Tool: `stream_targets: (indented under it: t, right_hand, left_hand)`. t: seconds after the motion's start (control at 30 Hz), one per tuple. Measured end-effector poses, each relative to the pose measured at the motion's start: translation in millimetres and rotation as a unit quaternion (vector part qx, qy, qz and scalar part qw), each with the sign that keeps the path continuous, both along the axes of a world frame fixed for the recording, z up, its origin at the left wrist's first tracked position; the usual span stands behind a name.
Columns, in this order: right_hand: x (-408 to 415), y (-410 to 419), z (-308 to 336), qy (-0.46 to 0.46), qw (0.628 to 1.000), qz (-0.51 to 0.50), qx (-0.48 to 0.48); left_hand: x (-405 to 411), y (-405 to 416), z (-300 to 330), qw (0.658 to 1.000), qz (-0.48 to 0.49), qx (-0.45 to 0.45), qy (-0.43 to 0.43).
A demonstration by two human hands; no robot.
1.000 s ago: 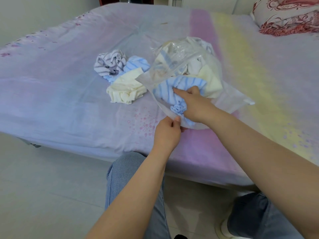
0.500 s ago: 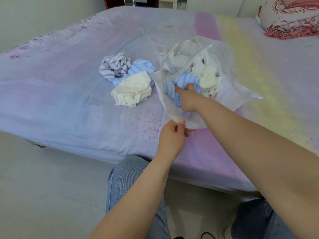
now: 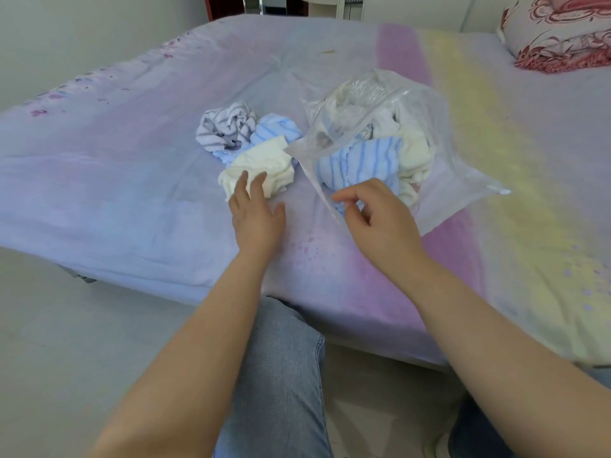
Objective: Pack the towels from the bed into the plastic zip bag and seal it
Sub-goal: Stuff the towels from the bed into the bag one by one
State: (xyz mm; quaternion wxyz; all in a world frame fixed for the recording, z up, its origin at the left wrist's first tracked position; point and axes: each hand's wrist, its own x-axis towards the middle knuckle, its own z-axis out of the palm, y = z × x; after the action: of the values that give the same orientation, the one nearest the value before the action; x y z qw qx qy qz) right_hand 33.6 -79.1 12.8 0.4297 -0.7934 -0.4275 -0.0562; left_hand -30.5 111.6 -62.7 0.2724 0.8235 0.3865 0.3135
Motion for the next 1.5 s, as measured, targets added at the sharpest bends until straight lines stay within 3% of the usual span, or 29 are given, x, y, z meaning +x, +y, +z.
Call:
stream_targets:
  t: [0.1, 0.2, 0.37, 0.47, 0.57, 0.7, 0.8, 0.87, 0.93, 1.07, 1.13, 1.2, 1.3, 1.37, 1.4, 1.47, 1.5]
  right_hand:
    - [-16.2, -3.2, -13.6, -0.023, 0.998, 0.044, 0.039]
    - [-17.1, -7.5, -23.9, -0.002, 0.999, 0.025, 0.035]
    - [-12.9, -18.5, -26.3, 0.101, 0.994, -0.007, 0.032]
    - [-9.6, -22.1, -28.4, 0.14, 0.99, -0.029, 0.001]
    - [-12.8, -22.9, -30.8, 0.108, 0.994, -0.032, 0.011]
    - [-26.8, -20.3, -21.5, 0.04, 0.995, 0.008, 0.096]
    - [-36.6, -19.5, -14.9, 0.099, 0.991, 0.073, 0.056]
    - [-43.6, -21.0, -12.3, 0.197, 0.971, 0.125, 0.05]
    - [-47.5, -23.3, -13.3, 0.318, 0.93, 0.16, 0.094]
    - [-43.0, -33.6, -20.7, 0.444, 0.865, 0.154, 0.175]
    - [-37.1, -42.2, -13.7, 0.408, 0.885, 0.089, 0.204]
    - [-28.0, -50.5, -0.2, 0.31, 0.92, 0.025, 0.238]
    - [-13.0, -50.2, 20.1, 0.142, 0.95, -0.047, 0.274]
    - [3.2, -36.4, 20.9, 0.029, 0.979, -0.083, 0.183]
    - [14.3, -28.3, 17.2, -0.021, 0.994, -0.092, 0.052]
    - [26.9, -17.3, 3.5, -0.015, 0.965, -0.079, -0.25]
    - [27.7, -15.6, -2.0, 0.006, 0.94, -0.076, -0.333]
  left_hand:
    - [12.6, 42.3, -3.9, 0.991, -0.023, -0.022, 0.133]
    - [14.3, 68.0, -9.8, 0.969, -0.027, -0.022, 0.244]
    - [-0.7, 67.2, -9.2, 0.982, -0.002, 0.059, 0.18]
    - [-26.5, 36.1, -17.7, 0.987, -0.034, 0.1, 0.118]
    - [-55.9, -3.9, -21.1, 0.987, -0.091, 0.106, 0.084]
    - [-81.5, -45.1, 10.6, 0.973, -0.181, 0.136, 0.032]
    - [-90.8, -74.2, 47.6, 0.964, -0.234, 0.123, -0.042]
    - [-89.9, -88.8, 63.9, 0.958, -0.248, 0.07, -0.127]
    - [-81.0, -100.5, 70.3, 0.943, -0.251, -0.052, -0.211]
    - [-64.4, -122.4, 65.4, 0.88, -0.317, -0.28, -0.216]
    - [-61.0, -127.6, 63.8, 0.838, -0.353, -0.352, -0.222]
    - [-59.0, -131.0, 63.1, 0.856, -0.291, -0.326, -0.277]
    - [-41.8, -131.8, 45.1, 0.901, -0.066, -0.302, -0.304]
    - [-25.2, -129.9, 31.0, 0.928, -0.057, -0.308, -0.203]
    - [-17.8, -128.1, 25.6, 0.941, -0.075, -0.297, -0.143]
    - [-7.1, -123.6, 21.7, 0.963, -0.085, -0.248, -0.066]
    - [-4.7, -121.0, 21.5, 0.97, -0.078, -0.226, -0.044]
